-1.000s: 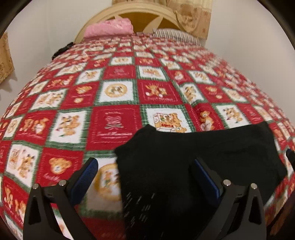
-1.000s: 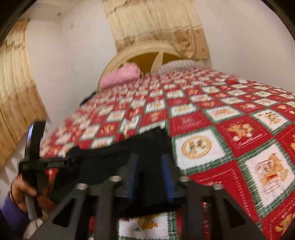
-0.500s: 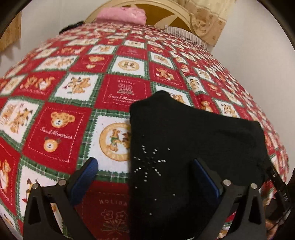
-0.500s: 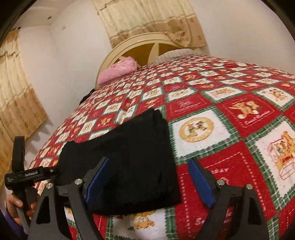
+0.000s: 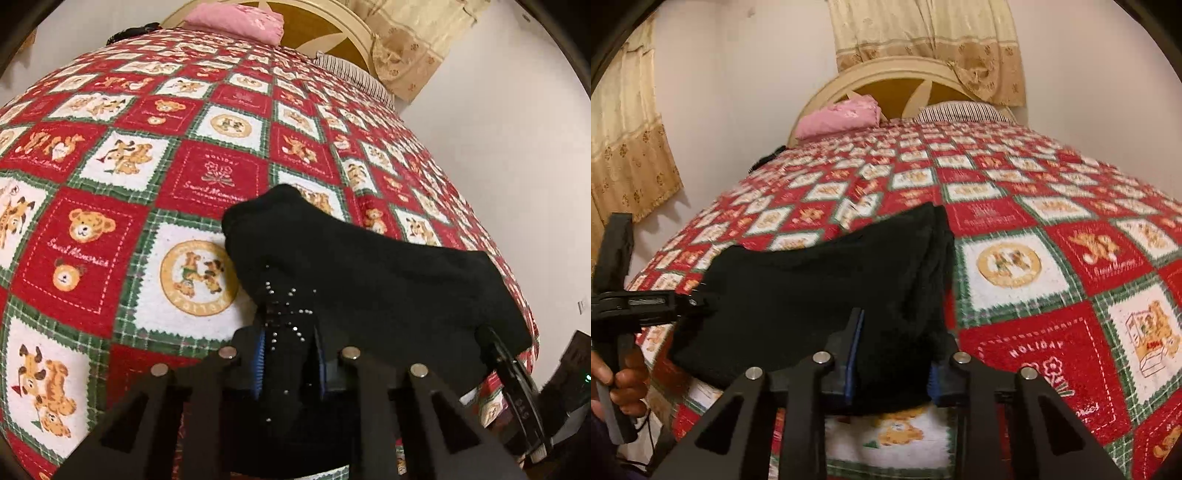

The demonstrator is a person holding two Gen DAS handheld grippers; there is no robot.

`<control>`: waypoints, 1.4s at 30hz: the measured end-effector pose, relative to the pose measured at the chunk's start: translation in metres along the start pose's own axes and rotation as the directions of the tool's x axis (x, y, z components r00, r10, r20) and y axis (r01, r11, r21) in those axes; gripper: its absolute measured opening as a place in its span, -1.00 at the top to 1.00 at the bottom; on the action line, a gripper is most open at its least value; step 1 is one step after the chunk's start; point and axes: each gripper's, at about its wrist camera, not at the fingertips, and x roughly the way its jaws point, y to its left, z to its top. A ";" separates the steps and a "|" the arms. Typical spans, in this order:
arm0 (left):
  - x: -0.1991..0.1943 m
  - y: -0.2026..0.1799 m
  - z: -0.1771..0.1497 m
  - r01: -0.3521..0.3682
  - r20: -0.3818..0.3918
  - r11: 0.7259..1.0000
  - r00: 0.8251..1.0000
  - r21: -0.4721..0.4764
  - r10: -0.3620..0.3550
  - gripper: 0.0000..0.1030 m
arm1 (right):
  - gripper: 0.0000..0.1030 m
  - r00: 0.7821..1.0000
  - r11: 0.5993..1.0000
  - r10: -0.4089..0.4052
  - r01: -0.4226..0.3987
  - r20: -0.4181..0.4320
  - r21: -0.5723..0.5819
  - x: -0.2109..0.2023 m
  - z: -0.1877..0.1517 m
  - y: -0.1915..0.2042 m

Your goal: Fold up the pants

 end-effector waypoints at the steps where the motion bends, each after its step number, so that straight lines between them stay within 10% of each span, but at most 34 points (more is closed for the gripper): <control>1: -0.003 -0.001 0.000 0.000 0.015 1.000 1.000 0.000 0.000 0.65 | 0.46 1.000 1.000 -0.003 0.003 0.016 -0.024 -0.004 0.004 0.008; 12: -0.071 0.015 0.034 -0.035 0.226 0.999 0.974 0.011 0.032 0.72 | 0.48 0.980 0.977 0.167 -0.150 0.108 -0.153 -0.010 0.055 0.080; 20: -0.147 0.096 0.077 -0.261 0.388 0.962 0.881 -0.079 0.271 0.72 | 0.48 0.906 0.905 0.402 -0.371 0.131 -0.208 0.049 0.104 0.163; 25: -0.133 0.150 0.091 -0.410 0.349 0.901 0.832 -0.137 0.432 0.72 | 0.48 0.888 0.872 0.458 -0.438 0.046 -0.219 0.128 0.106 0.218; 29: -0.086 0.199 0.081 -0.470 0.191 0.859 0.842 -0.202 0.505 0.67 | 0.47 0.906 0.874 0.406 -0.423 -0.120 -0.240 0.188 0.086 0.247; 32: -0.070 0.225 0.066 -0.486 0.138 0.829 0.834 -0.277 0.535 -0.12 | 0.40 0.905 0.888 0.375 -0.414 -0.203 -0.203 0.211 0.079 0.244; 34: -0.074 0.236 0.062 -0.540 0.136 0.772 0.783 -0.334 0.607 -0.98 | 0.23 0.893 0.889 0.383 -0.426 -0.238 -0.167 0.219 0.081 0.238; 36: -0.076 0.246 0.060 -0.516 0.119 0.774 0.799 -0.366 0.589 -1.00 | -0.19 0.888 0.901 0.361 -0.411 -0.284 -0.142 0.227 0.076 0.234; 42: -0.110 0.246 0.052 -0.531 0.127 0.771 0.788 -0.352 0.602 -1.00 | -0.25 0.852 0.888 0.457 -0.454 -0.256 0.078 0.206 0.077 0.183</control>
